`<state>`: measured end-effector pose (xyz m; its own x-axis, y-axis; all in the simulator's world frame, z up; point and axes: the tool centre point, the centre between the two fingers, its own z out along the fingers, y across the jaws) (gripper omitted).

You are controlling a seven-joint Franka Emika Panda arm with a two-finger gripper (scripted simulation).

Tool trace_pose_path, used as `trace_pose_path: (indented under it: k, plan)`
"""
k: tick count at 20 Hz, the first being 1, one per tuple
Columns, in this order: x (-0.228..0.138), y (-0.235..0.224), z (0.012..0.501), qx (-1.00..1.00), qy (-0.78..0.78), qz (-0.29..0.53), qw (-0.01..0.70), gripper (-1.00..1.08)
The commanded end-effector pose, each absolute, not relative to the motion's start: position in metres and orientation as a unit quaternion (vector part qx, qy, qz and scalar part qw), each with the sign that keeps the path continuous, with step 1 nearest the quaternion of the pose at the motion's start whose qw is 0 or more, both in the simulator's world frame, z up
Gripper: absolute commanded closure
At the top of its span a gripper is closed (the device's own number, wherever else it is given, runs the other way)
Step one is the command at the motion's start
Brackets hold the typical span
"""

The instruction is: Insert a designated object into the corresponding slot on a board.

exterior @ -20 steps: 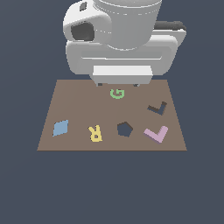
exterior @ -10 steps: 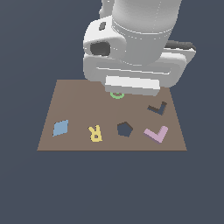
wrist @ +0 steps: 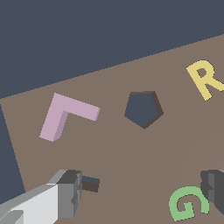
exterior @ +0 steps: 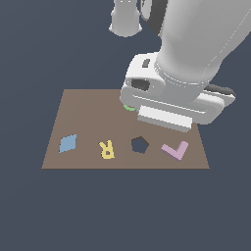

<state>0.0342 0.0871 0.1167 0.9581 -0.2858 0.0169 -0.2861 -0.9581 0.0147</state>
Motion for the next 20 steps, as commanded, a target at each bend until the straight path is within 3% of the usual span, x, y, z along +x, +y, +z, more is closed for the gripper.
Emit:
trace_pose_path:
  k: [1, 20]
  plan:
    - [0.042, 0.100, 0.104, 0.985, -0.175, 0.006, 0.007, -0.92]
    - [0.087, 0.147, 0.051, 0.954, -0.301, 0.000, 0.000, -0.92]
